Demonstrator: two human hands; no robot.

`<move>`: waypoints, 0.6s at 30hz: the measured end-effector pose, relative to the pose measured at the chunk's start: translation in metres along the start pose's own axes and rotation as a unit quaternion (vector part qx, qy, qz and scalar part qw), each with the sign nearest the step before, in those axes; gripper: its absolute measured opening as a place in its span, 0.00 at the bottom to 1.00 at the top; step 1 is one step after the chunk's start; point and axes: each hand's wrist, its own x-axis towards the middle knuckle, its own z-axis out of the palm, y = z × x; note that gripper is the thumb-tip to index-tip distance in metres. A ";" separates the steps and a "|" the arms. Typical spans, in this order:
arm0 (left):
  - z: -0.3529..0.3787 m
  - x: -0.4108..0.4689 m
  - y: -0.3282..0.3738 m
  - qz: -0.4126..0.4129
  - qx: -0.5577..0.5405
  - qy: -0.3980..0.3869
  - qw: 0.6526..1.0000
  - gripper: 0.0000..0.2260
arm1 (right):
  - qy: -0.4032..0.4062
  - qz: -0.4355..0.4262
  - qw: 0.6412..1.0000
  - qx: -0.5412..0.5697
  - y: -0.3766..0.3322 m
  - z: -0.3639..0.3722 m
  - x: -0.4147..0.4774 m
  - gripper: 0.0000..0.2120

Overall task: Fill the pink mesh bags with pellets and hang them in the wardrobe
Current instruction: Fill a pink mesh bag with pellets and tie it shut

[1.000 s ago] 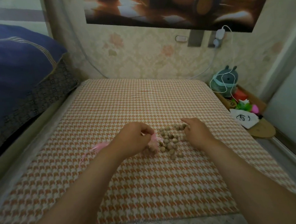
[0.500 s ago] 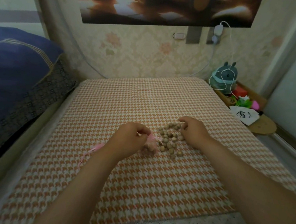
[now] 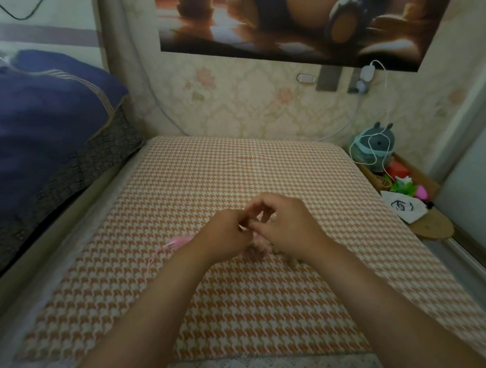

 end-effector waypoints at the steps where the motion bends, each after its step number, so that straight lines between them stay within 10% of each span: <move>1: 0.000 -0.001 0.000 0.003 -0.001 -0.001 1.000 0.08 | -0.009 -0.011 0.999 -0.035 0.002 0.001 -0.001 0.06; 18: -0.009 -0.005 0.000 0.009 0.006 -0.005 1.000 0.12 | -0.113 0.001 0.973 -0.202 0.006 -0.016 -0.003 0.13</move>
